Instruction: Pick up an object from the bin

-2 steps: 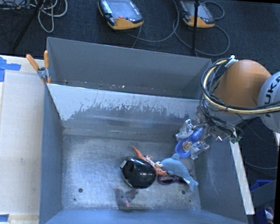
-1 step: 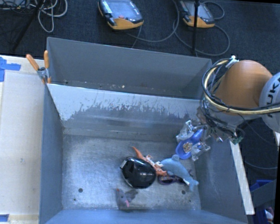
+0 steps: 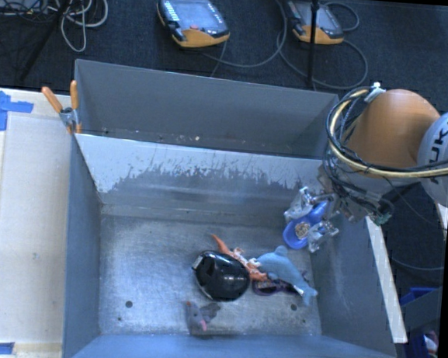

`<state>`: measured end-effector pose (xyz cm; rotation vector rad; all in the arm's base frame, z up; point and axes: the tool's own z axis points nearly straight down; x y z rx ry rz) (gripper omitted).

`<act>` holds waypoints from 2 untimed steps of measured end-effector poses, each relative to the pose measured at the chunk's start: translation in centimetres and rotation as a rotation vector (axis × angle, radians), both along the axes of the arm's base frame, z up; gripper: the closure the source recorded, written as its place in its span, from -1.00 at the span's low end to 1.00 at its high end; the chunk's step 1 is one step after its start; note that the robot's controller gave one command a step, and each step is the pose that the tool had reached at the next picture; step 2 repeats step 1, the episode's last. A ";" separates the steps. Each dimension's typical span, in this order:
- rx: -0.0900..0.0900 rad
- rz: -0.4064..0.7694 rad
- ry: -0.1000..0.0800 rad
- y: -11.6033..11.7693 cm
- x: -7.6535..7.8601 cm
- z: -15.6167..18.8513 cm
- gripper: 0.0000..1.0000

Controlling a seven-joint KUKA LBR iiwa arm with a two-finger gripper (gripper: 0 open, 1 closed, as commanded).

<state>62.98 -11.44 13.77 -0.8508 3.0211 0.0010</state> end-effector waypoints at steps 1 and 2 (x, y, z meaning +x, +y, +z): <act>-0.001 0.015 -0.005 0.3 -0.4 5.5 1.00; -0.001 0.015 -0.005 0.3 -0.4 5.5 1.00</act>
Offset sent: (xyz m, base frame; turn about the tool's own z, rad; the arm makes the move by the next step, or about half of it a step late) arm 0.0001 -0.0001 0.0004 0.0000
